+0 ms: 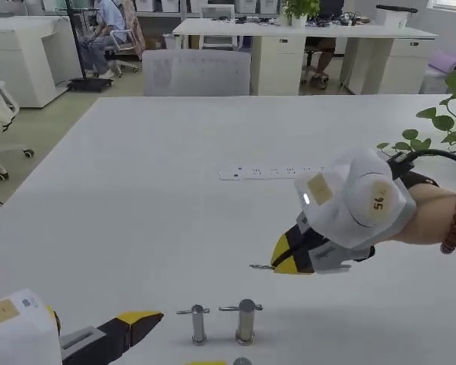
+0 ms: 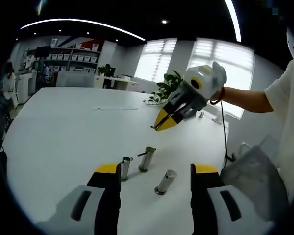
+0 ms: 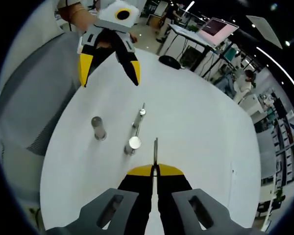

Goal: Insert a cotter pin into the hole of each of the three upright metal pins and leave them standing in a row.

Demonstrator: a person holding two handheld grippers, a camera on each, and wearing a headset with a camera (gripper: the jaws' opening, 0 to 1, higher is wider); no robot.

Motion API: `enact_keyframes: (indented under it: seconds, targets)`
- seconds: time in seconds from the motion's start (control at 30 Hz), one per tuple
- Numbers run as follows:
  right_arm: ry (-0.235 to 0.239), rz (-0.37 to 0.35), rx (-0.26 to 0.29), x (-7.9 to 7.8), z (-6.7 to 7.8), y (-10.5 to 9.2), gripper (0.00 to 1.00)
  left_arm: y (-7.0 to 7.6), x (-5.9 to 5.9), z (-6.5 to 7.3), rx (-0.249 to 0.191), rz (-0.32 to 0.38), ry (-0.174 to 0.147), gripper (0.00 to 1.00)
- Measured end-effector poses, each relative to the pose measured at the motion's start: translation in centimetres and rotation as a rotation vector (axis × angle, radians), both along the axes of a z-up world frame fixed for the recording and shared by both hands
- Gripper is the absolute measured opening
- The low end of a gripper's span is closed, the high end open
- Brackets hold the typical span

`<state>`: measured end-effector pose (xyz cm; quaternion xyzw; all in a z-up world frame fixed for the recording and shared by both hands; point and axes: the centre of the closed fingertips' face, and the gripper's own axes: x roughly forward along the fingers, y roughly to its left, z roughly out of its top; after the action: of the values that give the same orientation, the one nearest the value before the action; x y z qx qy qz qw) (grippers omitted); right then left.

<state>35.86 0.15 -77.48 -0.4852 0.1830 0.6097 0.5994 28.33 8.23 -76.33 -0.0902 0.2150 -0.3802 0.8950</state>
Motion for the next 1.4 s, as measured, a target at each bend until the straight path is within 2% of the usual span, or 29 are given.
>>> enact_keyframes:
  seconds: [0.07,0.27,0.43,0.7,0.97,1.4]
  targets:
    - [-0.004,0.006,0.006,-0.4,0.2,0.2,0.03,-0.1,0.1,0.1,-0.022,0.009,0.01,0.51]
    - [-0.004,0.025,0.02,-1.9,0.3,1.0,0.03,-0.5,0.4,0.3,-0.1,0.026,0.068,0.44]
    - [-0.001,0.034,0.032,-2.9,0.3,1.3,0.03,-1.0,0.5,0.3,-0.145,0.028,0.105,0.38]
    - [0.008,0.049,0.036,-4.4,0.3,1.7,0.03,-2.0,0.4,0.1,-0.19,0.01,0.161,0.29]
    - [0.014,0.064,0.041,-5.8,0.4,2.3,0.03,-2.9,0.5,0.3,-0.229,0.001,0.187,0.21]
    - [0.014,0.075,0.047,-6.9,0.4,2.9,0.03,-4.0,0.4,0.6,-0.282,0.008,0.231,0.11]
